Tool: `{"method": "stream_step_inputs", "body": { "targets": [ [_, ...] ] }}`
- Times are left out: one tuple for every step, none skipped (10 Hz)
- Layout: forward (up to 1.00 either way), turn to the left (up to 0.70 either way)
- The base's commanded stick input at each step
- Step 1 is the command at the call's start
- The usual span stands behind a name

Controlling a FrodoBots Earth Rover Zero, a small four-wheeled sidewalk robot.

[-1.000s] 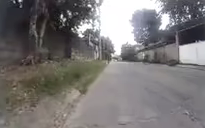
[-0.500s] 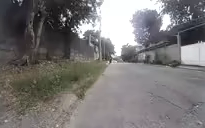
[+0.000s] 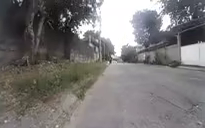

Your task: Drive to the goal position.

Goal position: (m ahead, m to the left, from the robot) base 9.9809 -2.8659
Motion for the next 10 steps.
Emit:
{"method": "stream_step_inputs", "body": {
  "targets": [
    [0.17, 0.00],
    [0.00, 0.00],
    [0.00, -0.21],
    [0.00, -0.48],
    [0.00, -0.65],
    [0.00, -0.66],
    [0.00, -0.66],
    [0.00, -0.66],
    [0.00, -0.66],
    [0.00, -0.66]
  ]
}}
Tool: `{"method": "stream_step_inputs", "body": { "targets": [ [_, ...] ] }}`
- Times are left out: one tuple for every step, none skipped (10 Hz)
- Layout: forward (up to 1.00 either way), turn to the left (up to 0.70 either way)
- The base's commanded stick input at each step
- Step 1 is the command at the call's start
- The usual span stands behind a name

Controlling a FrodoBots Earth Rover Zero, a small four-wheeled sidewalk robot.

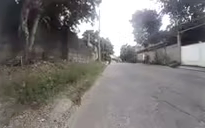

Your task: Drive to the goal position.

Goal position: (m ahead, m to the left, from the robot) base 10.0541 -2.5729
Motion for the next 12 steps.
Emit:
{"method": "stream_step_inputs", "body": {
  "targets": [
    [0.00, -0.66],
    [0.00, -0.66],
    [0.00, -0.66],
    [0.00, -0.66],
    [0.00, -0.66],
    [0.00, -0.66],
    [0.00, -0.66],
    [0.00, -0.19],
    [0.00, 0.00],
    [0.00, 0.00],
    [0.00, 0.00],
    [0.00, 0.00]
  ]
}}
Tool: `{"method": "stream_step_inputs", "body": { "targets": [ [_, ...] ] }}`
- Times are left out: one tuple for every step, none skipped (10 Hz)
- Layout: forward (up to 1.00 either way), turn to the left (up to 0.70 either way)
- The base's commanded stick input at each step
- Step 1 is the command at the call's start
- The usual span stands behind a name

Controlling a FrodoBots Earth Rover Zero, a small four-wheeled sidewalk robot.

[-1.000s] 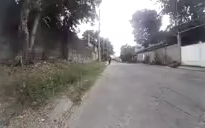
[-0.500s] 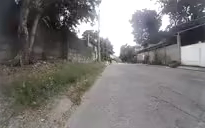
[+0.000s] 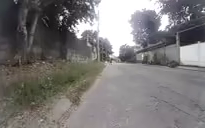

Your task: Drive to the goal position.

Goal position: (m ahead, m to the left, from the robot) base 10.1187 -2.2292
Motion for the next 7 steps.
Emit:
{"method": "stream_step_inputs", "body": {
  "targets": [
    [0.00, 0.00],
    [0.00, 0.00],
    [0.00, 0.00],
    [0.00, 0.00],
    [0.00, 0.00],
    [0.27, 0.00],
    [0.60, 0.00]
  ]
}}
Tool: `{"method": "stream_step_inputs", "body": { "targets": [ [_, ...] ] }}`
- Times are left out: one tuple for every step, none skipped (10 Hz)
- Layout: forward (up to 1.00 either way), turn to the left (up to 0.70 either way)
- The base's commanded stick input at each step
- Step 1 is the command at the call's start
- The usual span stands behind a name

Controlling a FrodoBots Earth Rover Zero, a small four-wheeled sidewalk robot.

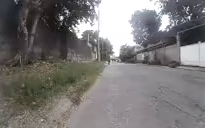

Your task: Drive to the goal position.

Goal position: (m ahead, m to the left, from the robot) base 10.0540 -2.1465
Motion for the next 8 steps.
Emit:
{"method": "stream_step_inputs", "body": {
  "targets": [
    [0.70, -0.21],
    [0.70, -0.34],
    [0.70, -0.34],
    [0.70, -0.34],
    [0.70, -0.34],
    [0.70, -0.34],
    [0.70, -0.34],
    [0.70, -0.34]
  ]
}}
